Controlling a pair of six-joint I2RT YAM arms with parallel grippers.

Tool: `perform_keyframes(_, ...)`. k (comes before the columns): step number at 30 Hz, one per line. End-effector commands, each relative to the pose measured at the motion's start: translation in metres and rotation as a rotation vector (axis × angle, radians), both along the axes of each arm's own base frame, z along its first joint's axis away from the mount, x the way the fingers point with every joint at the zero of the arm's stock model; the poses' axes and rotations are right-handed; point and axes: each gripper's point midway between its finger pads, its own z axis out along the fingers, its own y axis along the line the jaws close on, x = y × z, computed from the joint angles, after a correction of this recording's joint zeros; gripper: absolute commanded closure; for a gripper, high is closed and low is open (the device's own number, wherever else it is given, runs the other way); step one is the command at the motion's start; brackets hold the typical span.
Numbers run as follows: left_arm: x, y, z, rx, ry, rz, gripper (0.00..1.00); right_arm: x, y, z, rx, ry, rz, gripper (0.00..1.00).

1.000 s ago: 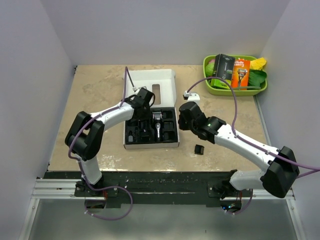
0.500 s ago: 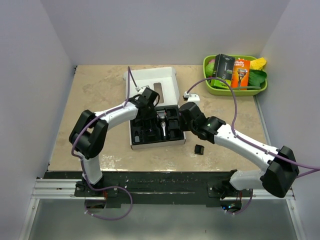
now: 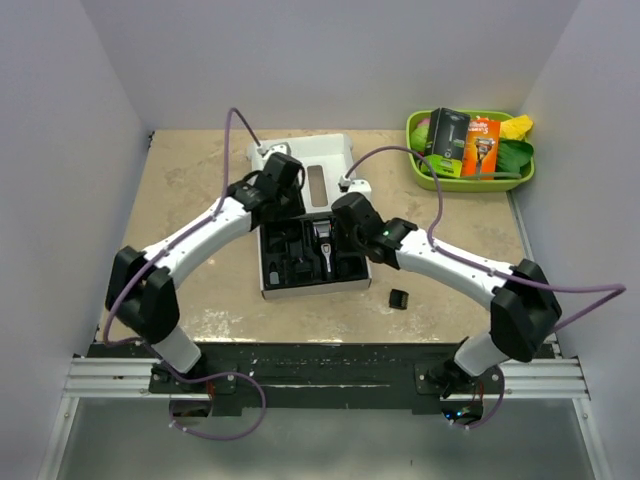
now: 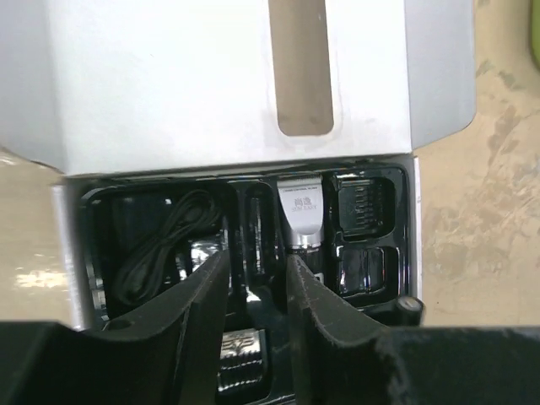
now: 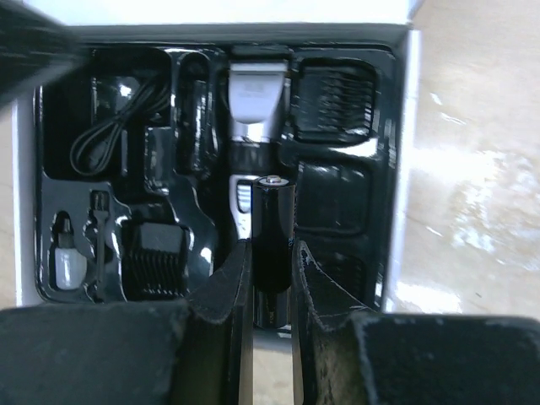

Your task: Sort the hair-cutting tools

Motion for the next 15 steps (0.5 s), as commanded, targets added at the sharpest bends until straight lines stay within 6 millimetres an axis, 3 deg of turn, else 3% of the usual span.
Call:
perform_keyframes(1,-0.004,0.055,0.060,0.057,-0.118,0.045,0.62,0.023,0.043,0.014,0.096,-0.045,0.062,1.00)
perform_keyframes(3,-0.010,0.079,0.060,0.070,-0.120,0.064,0.61,0.031,0.059,0.018,0.127,-0.057,0.091,1.00)
perform_keyframes(4,-0.017,0.088,0.076,0.056,-0.159,0.069,0.60,0.034,0.063,0.012,0.116,-0.052,0.099,1.00)
perform_keyframes(5,-0.023,0.097,0.069,0.074,-0.152,0.068,0.59,0.037,0.067,0.009,0.113,-0.049,0.104,1.00)
perform_keyframes(7,-0.036,0.105,0.082,0.063,-0.189,0.059,0.57,0.046,0.075,0.014,0.114,-0.064,0.110,1.00)
perform_keyframes(8,-0.042,0.108,0.079,0.076,-0.185,0.048,0.57,0.049,0.078,0.004,0.096,-0.048,0.113,1.00)
perform_keyframes(9,-0.048,0.108,0.079,0.070,-0.182,0.027,0.56,0.053,0.082,0.010,0.101,-0.057,0.117,1.00)
perform_keyframes(15,-0.081,0.120,0.083,0.048,-0.213,0.008,0.55,0.062,0.094,-0.009,0.077,-0.025,0.123,1.00)
